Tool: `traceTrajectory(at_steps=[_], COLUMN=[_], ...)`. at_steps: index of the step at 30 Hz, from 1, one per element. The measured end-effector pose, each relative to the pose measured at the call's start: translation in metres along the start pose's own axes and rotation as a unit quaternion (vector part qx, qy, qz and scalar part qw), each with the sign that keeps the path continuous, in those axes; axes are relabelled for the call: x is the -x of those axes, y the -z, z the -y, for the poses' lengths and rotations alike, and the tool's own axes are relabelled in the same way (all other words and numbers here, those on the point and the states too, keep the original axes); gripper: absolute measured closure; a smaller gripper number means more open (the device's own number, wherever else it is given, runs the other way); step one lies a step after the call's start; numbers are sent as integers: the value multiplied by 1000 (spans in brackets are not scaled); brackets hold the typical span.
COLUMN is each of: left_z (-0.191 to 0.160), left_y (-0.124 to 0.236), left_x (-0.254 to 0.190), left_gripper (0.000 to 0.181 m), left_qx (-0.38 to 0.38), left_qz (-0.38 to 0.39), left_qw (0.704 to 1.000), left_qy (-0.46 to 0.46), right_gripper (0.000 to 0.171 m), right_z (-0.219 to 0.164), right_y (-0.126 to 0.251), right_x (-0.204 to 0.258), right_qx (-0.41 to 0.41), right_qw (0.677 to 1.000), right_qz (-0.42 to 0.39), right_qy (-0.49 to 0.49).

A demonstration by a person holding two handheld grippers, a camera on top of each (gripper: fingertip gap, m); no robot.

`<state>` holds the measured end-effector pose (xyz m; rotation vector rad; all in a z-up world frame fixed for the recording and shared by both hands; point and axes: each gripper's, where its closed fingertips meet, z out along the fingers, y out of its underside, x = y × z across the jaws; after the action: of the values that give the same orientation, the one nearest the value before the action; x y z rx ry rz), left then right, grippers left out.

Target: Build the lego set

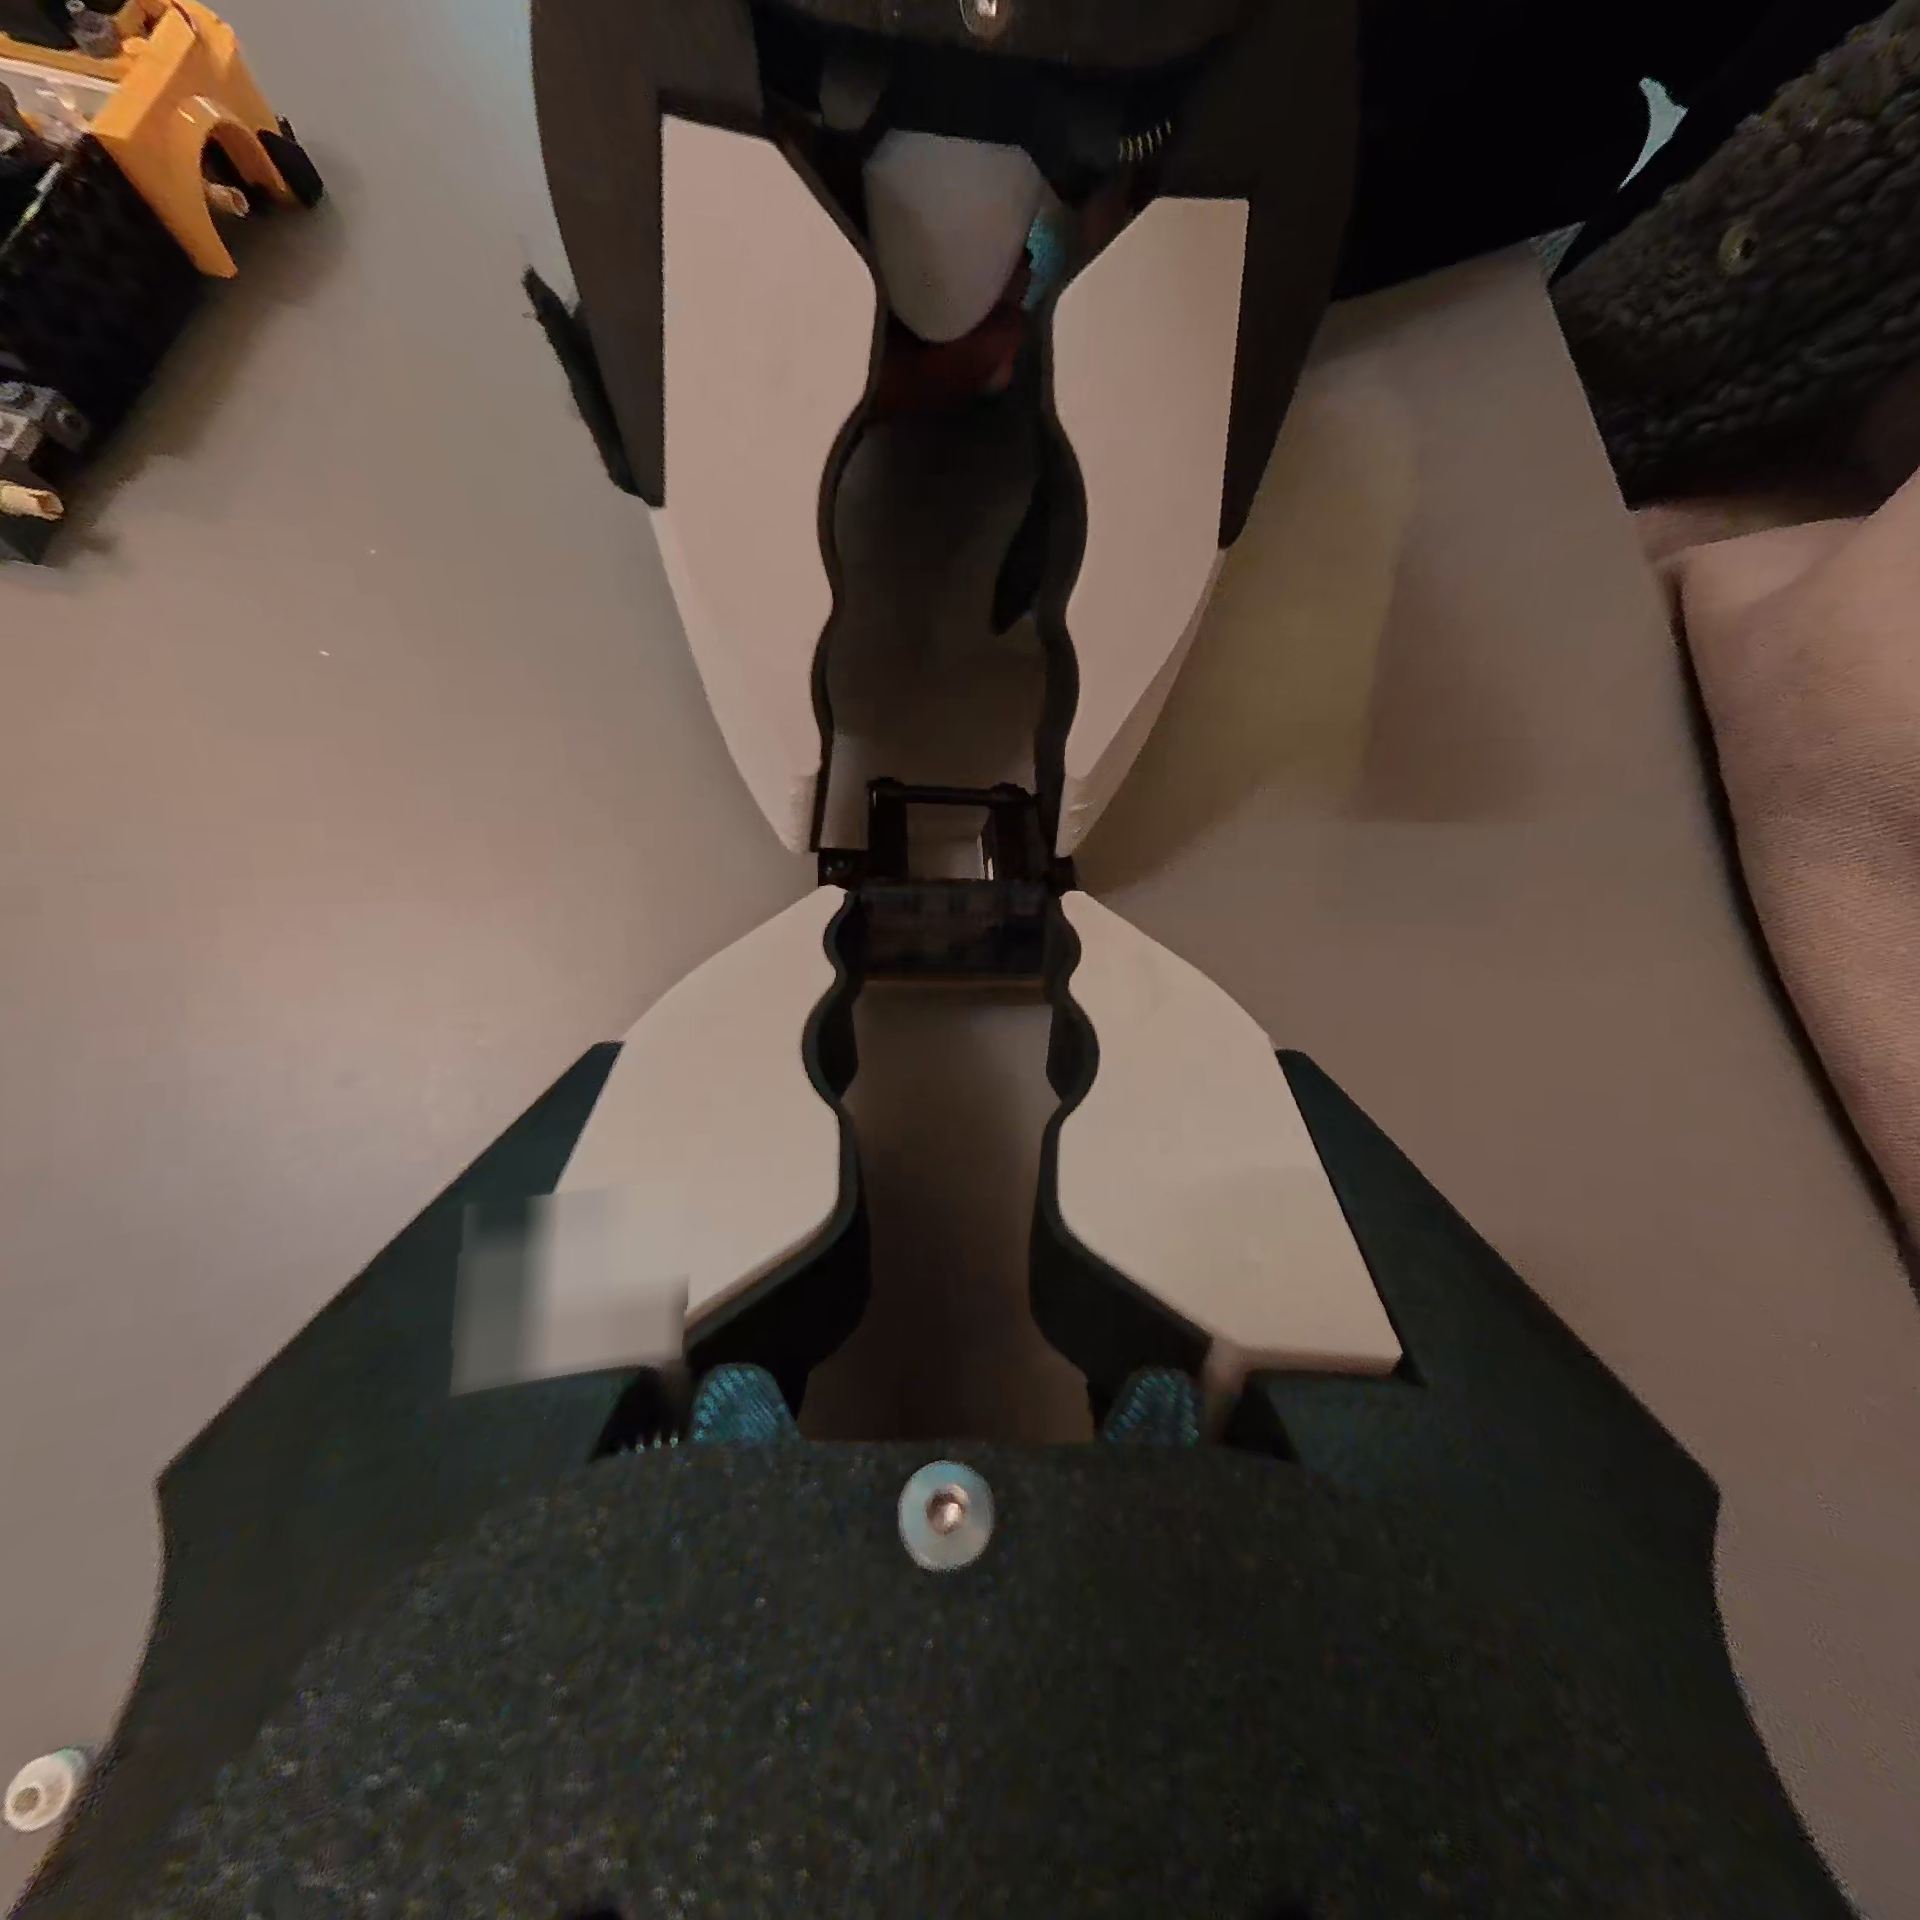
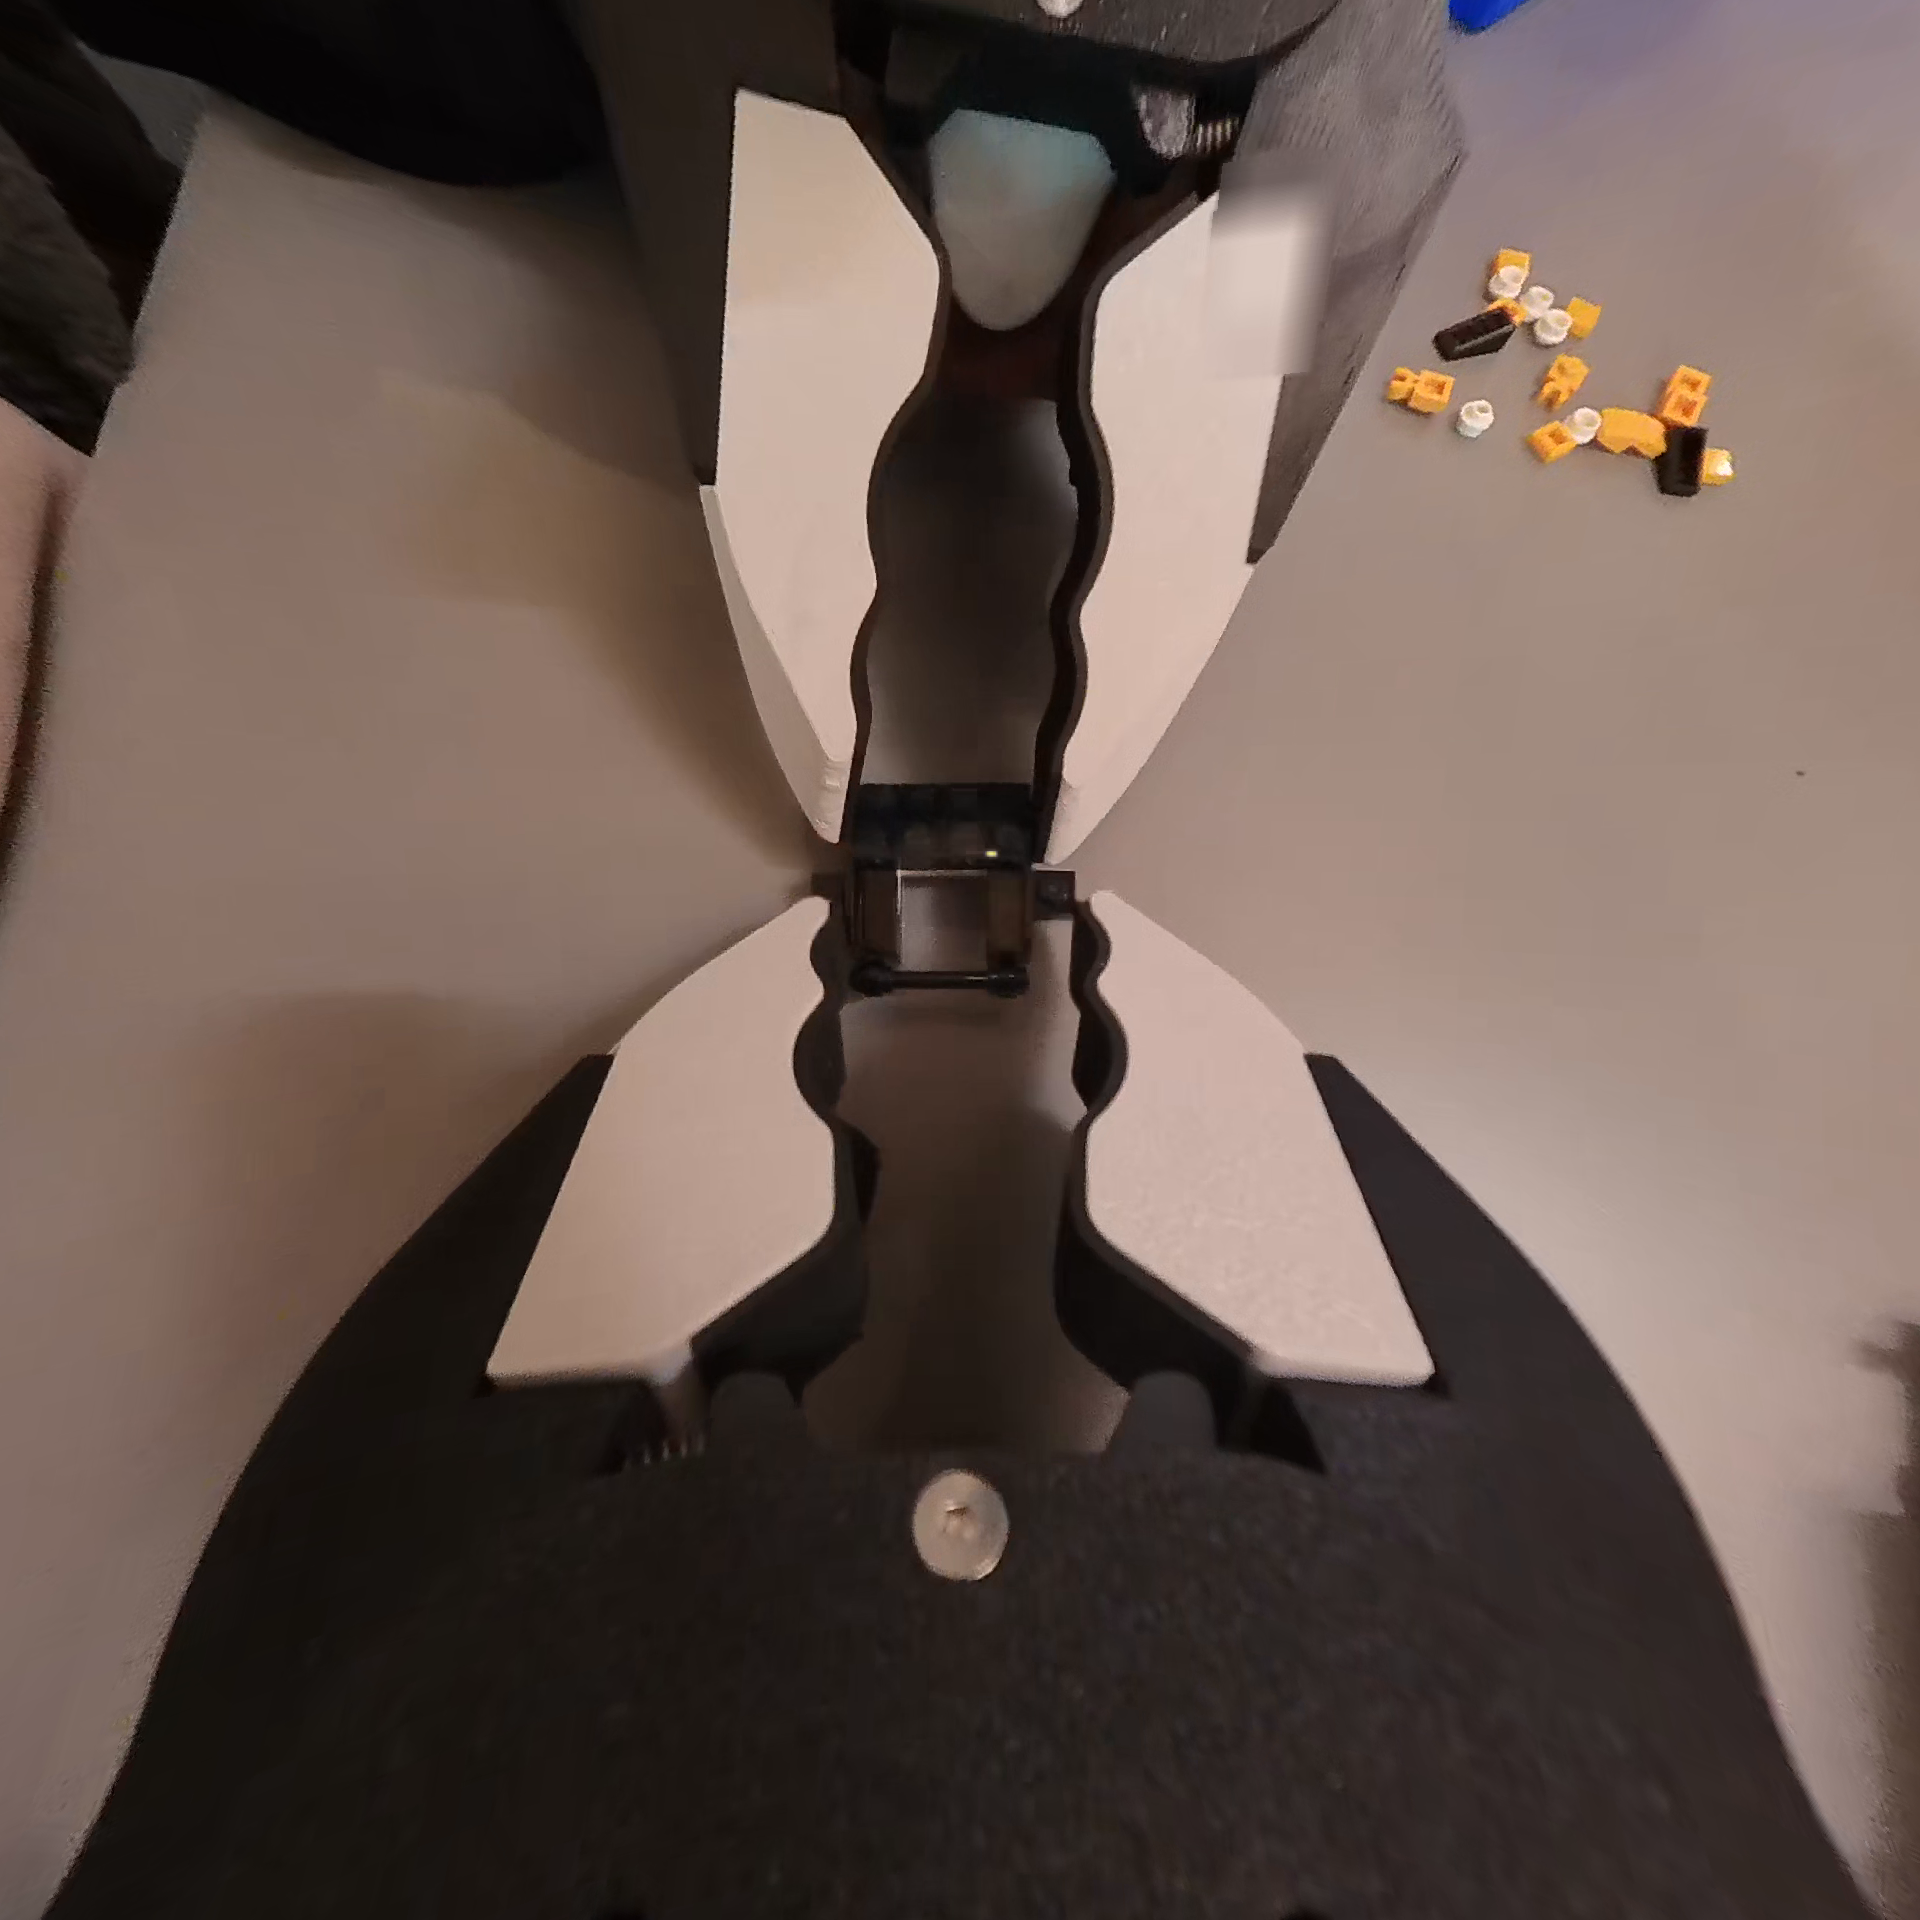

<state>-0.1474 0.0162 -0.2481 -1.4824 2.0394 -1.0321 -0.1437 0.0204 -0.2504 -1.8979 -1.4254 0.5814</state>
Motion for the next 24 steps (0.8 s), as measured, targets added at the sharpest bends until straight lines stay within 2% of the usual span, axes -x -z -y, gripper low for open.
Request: traceTrajectory(at_steps=[3, 5, 12, 24], left_z=[-3, -3, -4, -2], left_y=[0, 2, 5, 7], left_x=[3, 9, 23, 39], left_gripper=[149, 149, 149, 149], left_qx=[6, 7, 5, -11], left_qz=[10, 29, 75, 117], left_qw=[1000, 999, 997, 993], left_qy=[-8, -14, -22, -15], right_gripper=[131, 138, 138, 137], right_z=[-1, -2, -7, -10], right_y=[-2, -2, -2, 2], right_x=[-3, -7, -19, -33], right_qx=[-2, -2, 11, 4], right_qw=[1000, 1000, 998, 995], right_qz=[-9, -19, -65, -96], right_qy=[-7, -13, -25, -34])
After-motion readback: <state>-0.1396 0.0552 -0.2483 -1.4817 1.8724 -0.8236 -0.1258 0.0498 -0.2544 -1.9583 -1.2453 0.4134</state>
